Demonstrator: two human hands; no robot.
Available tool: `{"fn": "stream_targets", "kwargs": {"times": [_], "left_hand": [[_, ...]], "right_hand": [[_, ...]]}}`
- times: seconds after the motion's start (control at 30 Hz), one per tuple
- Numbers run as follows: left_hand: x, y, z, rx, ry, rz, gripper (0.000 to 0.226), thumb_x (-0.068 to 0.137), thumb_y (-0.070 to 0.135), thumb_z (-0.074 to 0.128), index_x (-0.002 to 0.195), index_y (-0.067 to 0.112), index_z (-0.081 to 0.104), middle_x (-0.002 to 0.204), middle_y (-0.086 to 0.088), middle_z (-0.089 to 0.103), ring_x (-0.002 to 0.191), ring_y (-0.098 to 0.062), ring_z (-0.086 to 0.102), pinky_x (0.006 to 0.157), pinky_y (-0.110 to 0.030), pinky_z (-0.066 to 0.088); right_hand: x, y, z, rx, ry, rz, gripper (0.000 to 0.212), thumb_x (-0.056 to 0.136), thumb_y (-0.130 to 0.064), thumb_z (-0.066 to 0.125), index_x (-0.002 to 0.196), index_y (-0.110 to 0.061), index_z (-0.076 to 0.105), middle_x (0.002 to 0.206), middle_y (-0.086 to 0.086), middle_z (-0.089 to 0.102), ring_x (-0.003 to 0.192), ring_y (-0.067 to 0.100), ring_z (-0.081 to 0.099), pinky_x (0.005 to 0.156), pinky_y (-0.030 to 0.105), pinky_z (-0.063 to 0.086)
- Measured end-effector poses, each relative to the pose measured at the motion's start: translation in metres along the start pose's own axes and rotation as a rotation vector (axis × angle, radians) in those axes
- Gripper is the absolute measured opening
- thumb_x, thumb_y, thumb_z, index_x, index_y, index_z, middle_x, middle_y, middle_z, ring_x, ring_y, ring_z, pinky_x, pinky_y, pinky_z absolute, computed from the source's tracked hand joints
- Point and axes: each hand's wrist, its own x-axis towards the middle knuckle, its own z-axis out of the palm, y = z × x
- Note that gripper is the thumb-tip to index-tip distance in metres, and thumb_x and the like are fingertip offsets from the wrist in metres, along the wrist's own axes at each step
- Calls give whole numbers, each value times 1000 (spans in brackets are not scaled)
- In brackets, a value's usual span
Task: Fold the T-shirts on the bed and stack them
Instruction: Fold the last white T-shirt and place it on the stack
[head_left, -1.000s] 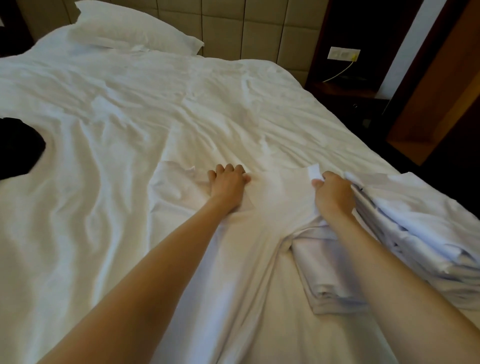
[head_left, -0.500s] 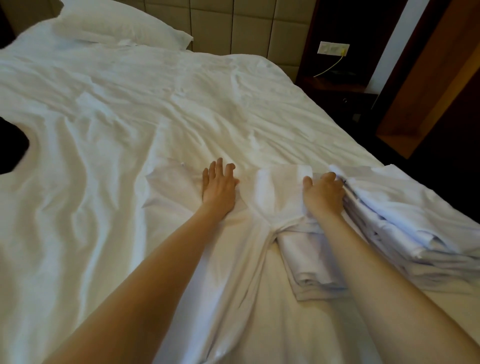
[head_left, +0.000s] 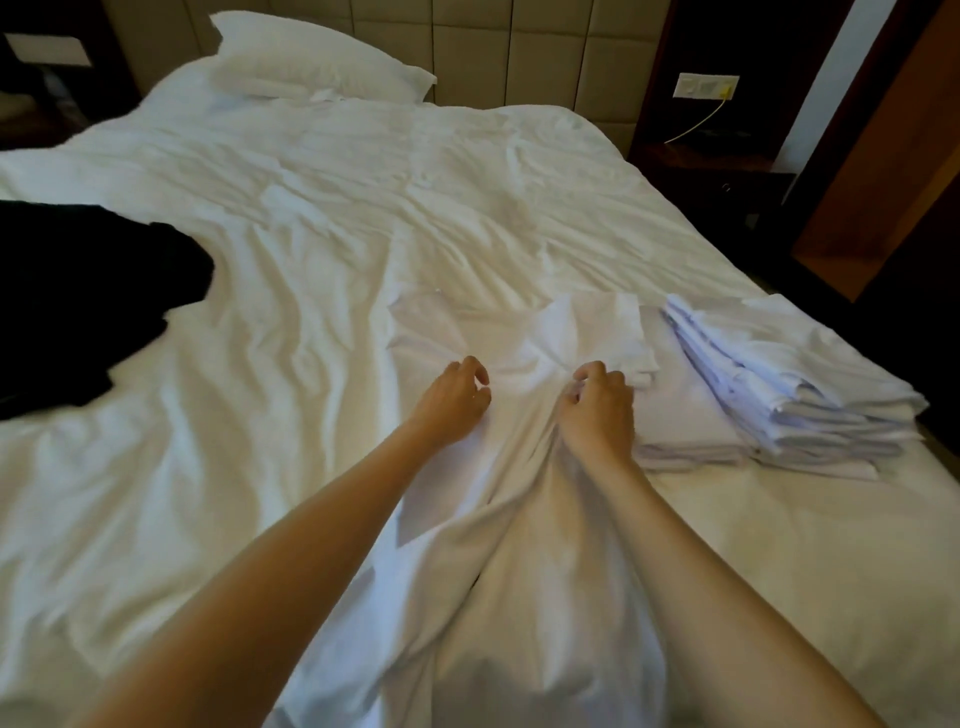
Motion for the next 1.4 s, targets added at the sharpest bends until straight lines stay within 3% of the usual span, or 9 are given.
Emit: {"fn": "stream_targets", "kwargs": {"times": [0.2, 0.4, 0.6, 0.77, 0.83, 0.9, 1.03, 1.17, 1.4], "left_hand": [[-81, -9, -15, 46, -314, -83, 32, 99, 30, 42, 107, 6, 61, 109, -13, 64, 95, -26, 58, 80, -28, 43], [-135, -12, -33, 135, -578, -160, 49, 93, 56, 42, 91, 9, 59, 89, -3, 53, 83, -19, 50, 75, -26, 38], [-182, 23, -35, 119, -655, 13, 30, 87, 38, 61, 104, 13, 62, 98, -2, 59, 88, -18, 55, 77, -25, 42], [-220, 67, 7, -73, -785, 112, 44, 93, 32, 55, 131, 12, 46, 128, -10, 56, 97, -24, 60, 78, -23, 49], [-232, 75, 26, -221, -915, 45, 38, 96, 25, 51, 131, 12, 43, 125, -15, 59, 78, -25, 65, 63, -20, 52], [-241, 75, 38, -279, -942, 44, 35, 97, 25, 50, 130, 13, 45, 122, -13, 62, 88, -30, 67, 68, -24, 52], [-250, 57, 41, -351, -803, 77, 23, 96, 21, 49, 118, 17, 54, 110, -7, 68, 83, -16, 66, 72, -23, 49], [-262, 25, 43, -534, -382, -104, 16, 93, 10, 49, 85, 22, 56, 79, 4, 65, 65, -8, 59, 67, -26, 50], [-290, -9, 64, -559, 169, -372, 26, 85, 13, 65, 97, 12, 42, 82, 6, 45, 71, -7, 48, 57, -11, 38]], "right_hand": [[-67, -2, 9, 174, -233, -54, 23, 90, -17, 49, 112, -13, 53, 114, 9, 55, 103, 25, 55, 77, 27, 39], [-105, -5, 6, 168, -414, 69, 35, 86, -27, 55, 120, -22, 52, 114, 5, 57, 108, 26, 56, 81, 27, 41], [-117, 7, -10, 558, -268, 264, 31, 79, -3, 50, 103, -22, 54, 105, 7, 58, 86, 26, 58, 54, 24, 42], [-133, 42, -26, 874, -117, 499, 14, 83, 0, 55, 91, -12, 54, 87, 6, 57, 76, 21, 54, 60, 23, 43], [-144, 54, -31, 869, -209, 552, 4, 84, -9, 59, 88, -9, 58, 84, 7, 59, 76, 23, 57, 64, 25, 46], [-153, 63, -32, 782, -359, 549, 29, 79, -16, 68, 105, -8, 59, 99, 10, 63, 94, 28, 60, 81, 36, 50], [-173, 67, -37, 480, -420, 506, 13, 74, -3, 61, 86, -6, 60, 78, 9, 63, 75, 26, 60, 62, 28, 47], [-191, 82, -44, 461, -50, 388, 7, 79, -3, 57, 84, -9, 59, 76, 8, 59, 70, 25, 54, 58, 25, 37], [-220, 107, -40, 443, -123, 322, 11, 82, -16, 64, 80, -11, 54, 74, -1, 55, 64, 12, 50, 52, 24, 36]]}}
